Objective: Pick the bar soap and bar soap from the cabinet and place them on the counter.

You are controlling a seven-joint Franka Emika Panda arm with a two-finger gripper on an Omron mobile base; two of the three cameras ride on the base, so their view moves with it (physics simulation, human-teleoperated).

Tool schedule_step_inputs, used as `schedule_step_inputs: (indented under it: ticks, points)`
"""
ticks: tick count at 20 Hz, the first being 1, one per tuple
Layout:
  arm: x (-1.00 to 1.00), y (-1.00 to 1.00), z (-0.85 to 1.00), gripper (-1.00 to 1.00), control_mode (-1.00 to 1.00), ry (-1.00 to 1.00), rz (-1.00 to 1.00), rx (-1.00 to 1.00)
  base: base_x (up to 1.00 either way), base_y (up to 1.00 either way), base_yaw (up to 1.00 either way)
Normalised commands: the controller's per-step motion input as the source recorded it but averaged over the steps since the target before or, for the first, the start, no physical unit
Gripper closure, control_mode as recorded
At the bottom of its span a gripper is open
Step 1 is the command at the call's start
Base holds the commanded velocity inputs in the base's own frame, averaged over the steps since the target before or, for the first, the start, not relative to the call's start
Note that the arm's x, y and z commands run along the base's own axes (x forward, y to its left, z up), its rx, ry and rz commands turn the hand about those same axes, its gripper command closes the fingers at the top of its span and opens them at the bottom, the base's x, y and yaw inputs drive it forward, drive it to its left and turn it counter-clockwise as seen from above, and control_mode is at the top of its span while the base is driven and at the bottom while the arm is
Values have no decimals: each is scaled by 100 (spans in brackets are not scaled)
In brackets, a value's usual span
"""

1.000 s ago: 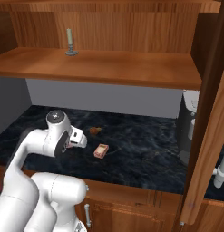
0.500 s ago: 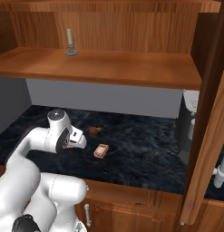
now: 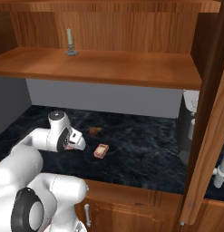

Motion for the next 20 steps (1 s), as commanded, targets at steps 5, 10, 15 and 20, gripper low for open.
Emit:
schedule_step_inputs:
  ticks: [5,10,15,20]
  points:
    - [10,6,-28,100,-100,2,-3,0,0,0,0]
    - [7,2,-26,100,-100,2,-3,0,0,0,0]
    - [3,0,-21,100,-100,2,-1,0,0,0,0]
    - [1,0,-22,100,-100,2,0,0,0,0,0]
